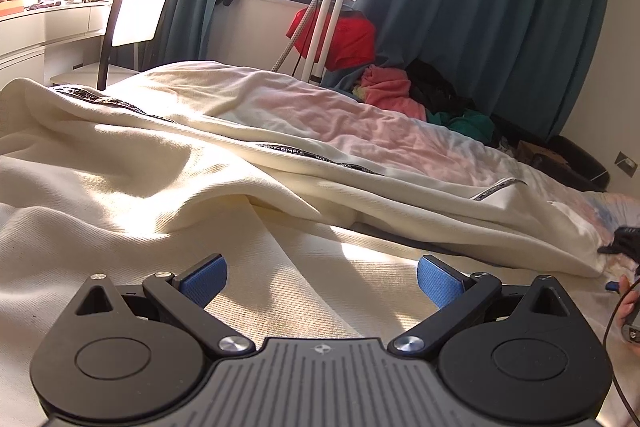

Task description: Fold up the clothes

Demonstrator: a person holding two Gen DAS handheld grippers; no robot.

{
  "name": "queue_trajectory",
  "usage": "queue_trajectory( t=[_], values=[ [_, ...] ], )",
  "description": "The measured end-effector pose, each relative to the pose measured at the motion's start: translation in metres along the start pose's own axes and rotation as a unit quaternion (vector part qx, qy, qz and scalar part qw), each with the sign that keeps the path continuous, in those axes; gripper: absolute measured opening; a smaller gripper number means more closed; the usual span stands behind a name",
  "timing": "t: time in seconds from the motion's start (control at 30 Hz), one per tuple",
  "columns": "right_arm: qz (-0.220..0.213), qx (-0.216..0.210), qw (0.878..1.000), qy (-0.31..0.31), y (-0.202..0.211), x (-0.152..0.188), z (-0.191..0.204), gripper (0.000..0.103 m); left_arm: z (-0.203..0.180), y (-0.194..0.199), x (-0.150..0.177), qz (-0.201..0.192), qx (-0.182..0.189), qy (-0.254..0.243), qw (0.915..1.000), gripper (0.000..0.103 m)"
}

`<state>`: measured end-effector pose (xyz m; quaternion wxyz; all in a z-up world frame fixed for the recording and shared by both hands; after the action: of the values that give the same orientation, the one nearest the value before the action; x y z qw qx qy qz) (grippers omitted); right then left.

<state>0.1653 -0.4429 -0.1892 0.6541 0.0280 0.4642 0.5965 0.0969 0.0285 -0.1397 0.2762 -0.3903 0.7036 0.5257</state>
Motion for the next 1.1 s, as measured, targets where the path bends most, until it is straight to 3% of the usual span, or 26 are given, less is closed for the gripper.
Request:
queue_trajectory(
  t=[0.17,0.3,0.43,0.6,0.7,0.77,0.83,0.87,0.9,0.93,1.0,1.1],
  values=[
    [0.019,0.003,1.0,-0.006,0.028,0.017,0.014,0.072,0.0,-0.001,0.001,-0.002,-0.013,-0.028,0.9995,0.101],
    [0.018,-0.008,1.0,0.016,0.048,0.03,0.029,0.072,-0.004,0.003,-0.012,-0.029,-0.028,-0.105,0.9937,0.098],
    [0.004,-0.027,0.998,0.057,0.065,0.041,0.045,0.071,-0.022,-0.01,-0.042,-0.04,0.001,-0.23,0.9723,0.097],
    [-0.013,-0.031,0.998,0.057,0.063,0.035,0.04,0.072,-0.037,-0.069,-0.075,0.009,0.062,-0.306,0.9499,0.089],
    [-0.004,-0.036,0.998,0.051,0.056,0.034,0.038,0.072,-0.038,-0.11,-0.083,0.049,0.079,-0.331,0.9391,0.087],
    [0.0,-0.038,0.998,0.049,0.051,0.034,0.037,0.072,-0.034,-0.137,-0.083,0.079,0.062,-0.345,0.933,0.086],
    [-0.002,-0.034,0.998,0.056,0.045,0.036,0.038,0.072,-0.03,-0.159,-0.079,0.116,0.054,-0.362,0.9233,0.072],
    [0.0,-0.032,0.998,0.059,0.042,0.038,0.039,0.072,-0.029,-0.165,-0.079,0.124,0.06,-0.36,0.9228,0.062],
    [0.003,-0.029,0.998,0.061,0.039,0.04,0.039,0.072,-0.029,-0.167,-0.083,0.128,0.076,-0.35,0.9247,0.035],
    [0.008,-0.026,0.998,0.062,0.037,0.042,0.04,0.072,-0.03,-0.168,-0.086,0.132,0.092,-0.34,0.9264,0.019],
    [0.019,-0.023,0.998,0.062,0.033,0.046,0.04,0.072,-0.032,-0.172,-0.103,0.142,0.1,-0.31,0.9349,0.011],
    [0.034,-0.023,0.998,0.056,0.031,0.051,0.04,0.072,-0.032,-0.183,-0.137,0.122,0.096,-0.279,0.9477,0.007]
  ],
)
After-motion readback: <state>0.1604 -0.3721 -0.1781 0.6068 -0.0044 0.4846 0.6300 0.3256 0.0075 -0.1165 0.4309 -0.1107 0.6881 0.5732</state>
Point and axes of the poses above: each gripper's, at about its wrist camera, not at the fingertips, and y roughly against the way its jaws point, z to its left, x to its underside, the point moved 4 cm from there along -y, roughly the way its jaws point, and after that the axes turned 4 degrees about y, right-handed, at the moved point
